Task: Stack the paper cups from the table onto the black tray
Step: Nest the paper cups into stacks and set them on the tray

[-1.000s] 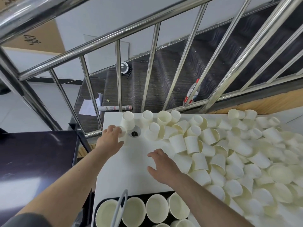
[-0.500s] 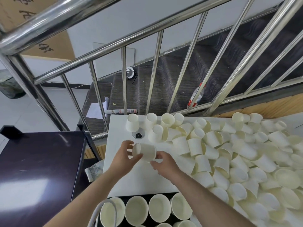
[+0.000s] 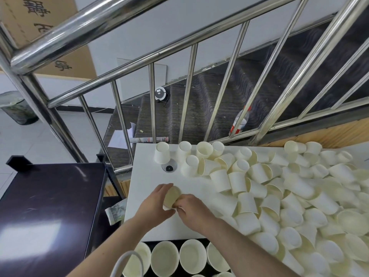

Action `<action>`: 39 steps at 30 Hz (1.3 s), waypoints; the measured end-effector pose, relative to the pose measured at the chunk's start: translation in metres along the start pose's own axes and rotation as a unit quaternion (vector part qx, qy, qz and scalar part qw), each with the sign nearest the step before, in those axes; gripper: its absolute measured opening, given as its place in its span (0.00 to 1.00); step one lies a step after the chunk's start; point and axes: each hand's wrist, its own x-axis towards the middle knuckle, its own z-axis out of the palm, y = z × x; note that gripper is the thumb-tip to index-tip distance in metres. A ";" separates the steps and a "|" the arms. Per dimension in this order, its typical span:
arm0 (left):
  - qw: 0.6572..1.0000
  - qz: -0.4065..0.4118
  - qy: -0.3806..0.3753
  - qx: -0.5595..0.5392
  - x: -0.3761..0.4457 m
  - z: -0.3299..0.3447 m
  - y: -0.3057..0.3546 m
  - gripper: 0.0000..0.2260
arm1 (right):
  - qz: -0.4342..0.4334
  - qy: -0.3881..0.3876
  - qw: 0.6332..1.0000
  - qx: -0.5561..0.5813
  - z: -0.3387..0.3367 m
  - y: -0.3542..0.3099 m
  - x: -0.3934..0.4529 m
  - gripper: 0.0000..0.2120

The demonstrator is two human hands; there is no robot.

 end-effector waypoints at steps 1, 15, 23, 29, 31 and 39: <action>1.000 -0.006 0.005 0.006 0.001 0.001 0.000 0.36 | -0.009 -0.005 1.000 0.002 0.000 0.000 0.000 0.17; 0.990 -0.121 0.030 0.069 -0.009 -0.018 -0.033 0.36 | 0.146 0.032 0.986 -0.072 -0.039 0.040 0.051 0.28; 0.993 -0.104 0.026 0.050 -0.007 -0.020 -0.037 0.39 | 0.149 0.026 0.980 -0.132 -0.045 0.044 0.075 0.24; 0.993 -0.104 0.021 0.050 -0.005 -0.019 -0.035 0.39 | 0.142 0.064 0.977 -0.148 -0.048 0.041 0.078 0.15; 0.993 -0.104 0.019 0.053 -0.004 -0.018 -0.035 0.39 | 0.143 0.069 0.976 -0.152 -0.050 0.040 0.080 0.13; 0.993 -0.109 0.015 0.053 -0.006 -0.019 -0.037 0.40 | 0.147 0.092 0.979 -0.108 -0.051 0.046 0.091 0.07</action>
